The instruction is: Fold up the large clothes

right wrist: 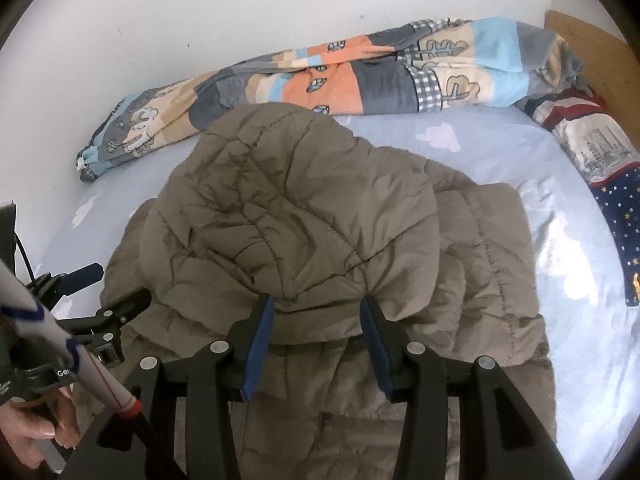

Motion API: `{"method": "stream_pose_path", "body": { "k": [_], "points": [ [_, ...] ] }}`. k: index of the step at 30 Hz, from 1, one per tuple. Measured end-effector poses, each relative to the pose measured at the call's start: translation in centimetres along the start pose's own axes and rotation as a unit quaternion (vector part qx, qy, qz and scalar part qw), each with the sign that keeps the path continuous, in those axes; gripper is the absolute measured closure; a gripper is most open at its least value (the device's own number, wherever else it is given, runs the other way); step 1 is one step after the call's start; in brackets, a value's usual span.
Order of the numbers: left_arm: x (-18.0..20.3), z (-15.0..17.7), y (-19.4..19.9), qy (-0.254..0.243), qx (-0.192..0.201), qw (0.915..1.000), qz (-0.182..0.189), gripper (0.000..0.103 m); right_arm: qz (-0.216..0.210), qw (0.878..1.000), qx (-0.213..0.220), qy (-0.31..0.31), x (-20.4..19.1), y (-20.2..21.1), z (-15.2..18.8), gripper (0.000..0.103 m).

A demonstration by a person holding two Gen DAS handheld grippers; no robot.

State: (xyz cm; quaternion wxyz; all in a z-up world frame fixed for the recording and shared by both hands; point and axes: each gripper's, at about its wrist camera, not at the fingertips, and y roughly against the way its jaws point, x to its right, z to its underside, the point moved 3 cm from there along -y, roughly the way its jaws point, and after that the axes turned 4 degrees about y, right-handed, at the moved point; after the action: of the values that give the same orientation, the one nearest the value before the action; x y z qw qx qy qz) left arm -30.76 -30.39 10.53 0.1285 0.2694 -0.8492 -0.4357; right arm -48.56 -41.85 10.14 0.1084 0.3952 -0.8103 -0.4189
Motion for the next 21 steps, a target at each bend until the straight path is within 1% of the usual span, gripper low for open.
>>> {"method": "stream_pose_path", "body": {
  "k": [4,7,11,13,17,21],
  "points": [
    [-1.0,1.2,2.7,0.016,0.012,0.9997,0.013,0.018,0.001,1.000,0.009,-0.006,0.3,2.4,0.7,0.055],
    [-2.1,3.3,4.6,0.025,0.017,0.9995,0.011,0.018,0.002,1.000,0.023,-0.012,0.6,5.0,2.1,0.054],
    [-3.1,6.4,6.5,0.029,0.021,0.9993,-0.013,0.018,-0.005,0.999,0.028,-0.042,1.1,8.0,5.6,0.052],
    [-3.7,8.3,7.5,0.036,0.020,0.9991,-0.013,0.018,-0.008,0.998,0.023,-0.055,1.2,9.5,7.9,0.051],
    [-4.8,12.7,8.9,0.059,0.001,0.9983,-0.002,0.018,-0.004,0.998,0.020,-0.067,1.7,11.6,11.4,0.050],
    [-5.8,16.7,10.0,0.060,-0.013,0.9981,-0.009,0.018,0.000,0.996,0.008,-0.086,2.3,13.4,16.0,0.049]
  ]
}}
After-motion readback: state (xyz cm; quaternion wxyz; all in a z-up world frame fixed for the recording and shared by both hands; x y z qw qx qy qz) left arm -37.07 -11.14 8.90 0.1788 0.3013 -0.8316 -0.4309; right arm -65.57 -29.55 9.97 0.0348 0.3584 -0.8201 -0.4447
